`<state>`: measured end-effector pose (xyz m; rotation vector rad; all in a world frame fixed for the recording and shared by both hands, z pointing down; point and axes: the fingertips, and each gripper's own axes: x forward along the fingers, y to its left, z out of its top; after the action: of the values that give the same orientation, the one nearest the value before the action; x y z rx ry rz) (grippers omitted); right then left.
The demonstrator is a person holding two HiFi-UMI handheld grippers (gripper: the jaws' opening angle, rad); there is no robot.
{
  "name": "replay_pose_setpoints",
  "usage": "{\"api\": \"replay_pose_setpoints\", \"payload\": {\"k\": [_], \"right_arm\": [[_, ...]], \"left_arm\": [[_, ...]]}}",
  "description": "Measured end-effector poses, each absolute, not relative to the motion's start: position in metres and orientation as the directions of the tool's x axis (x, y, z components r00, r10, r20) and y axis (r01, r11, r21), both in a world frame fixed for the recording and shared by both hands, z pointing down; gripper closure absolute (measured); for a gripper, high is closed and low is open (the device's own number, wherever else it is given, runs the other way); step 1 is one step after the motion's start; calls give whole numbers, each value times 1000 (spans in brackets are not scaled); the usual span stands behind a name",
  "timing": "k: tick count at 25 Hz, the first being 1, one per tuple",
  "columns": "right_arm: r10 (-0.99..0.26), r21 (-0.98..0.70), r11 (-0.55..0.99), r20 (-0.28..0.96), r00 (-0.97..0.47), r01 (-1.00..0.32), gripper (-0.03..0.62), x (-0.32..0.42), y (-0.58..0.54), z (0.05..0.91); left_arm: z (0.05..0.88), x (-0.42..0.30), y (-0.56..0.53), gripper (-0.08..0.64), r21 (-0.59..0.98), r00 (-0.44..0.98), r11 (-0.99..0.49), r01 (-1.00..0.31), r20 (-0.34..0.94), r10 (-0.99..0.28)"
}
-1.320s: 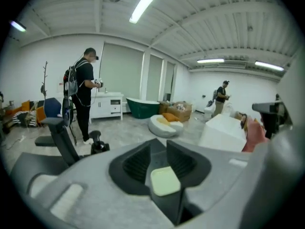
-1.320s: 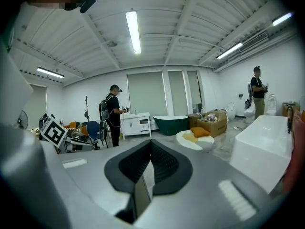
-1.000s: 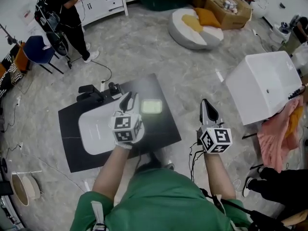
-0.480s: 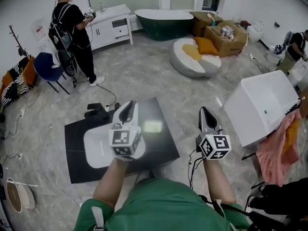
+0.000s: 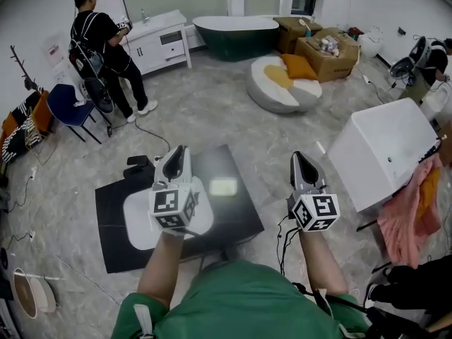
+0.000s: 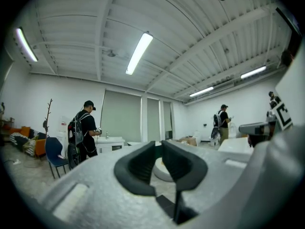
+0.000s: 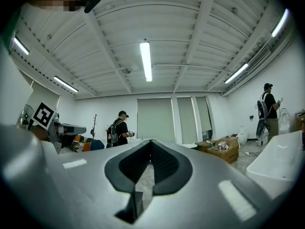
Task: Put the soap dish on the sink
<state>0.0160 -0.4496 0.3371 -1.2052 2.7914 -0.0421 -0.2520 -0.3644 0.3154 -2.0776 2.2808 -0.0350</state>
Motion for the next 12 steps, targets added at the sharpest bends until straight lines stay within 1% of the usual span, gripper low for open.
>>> {"api": "replay_pose_setpoints", "payload": {"k": [12], "right_arm": [[-709,-29,704,-66,-702,-709,594,1,-454,344]], "left_arm": [[332,-266,-368,534,-33,-124,124,-992,-17,-992]]}}
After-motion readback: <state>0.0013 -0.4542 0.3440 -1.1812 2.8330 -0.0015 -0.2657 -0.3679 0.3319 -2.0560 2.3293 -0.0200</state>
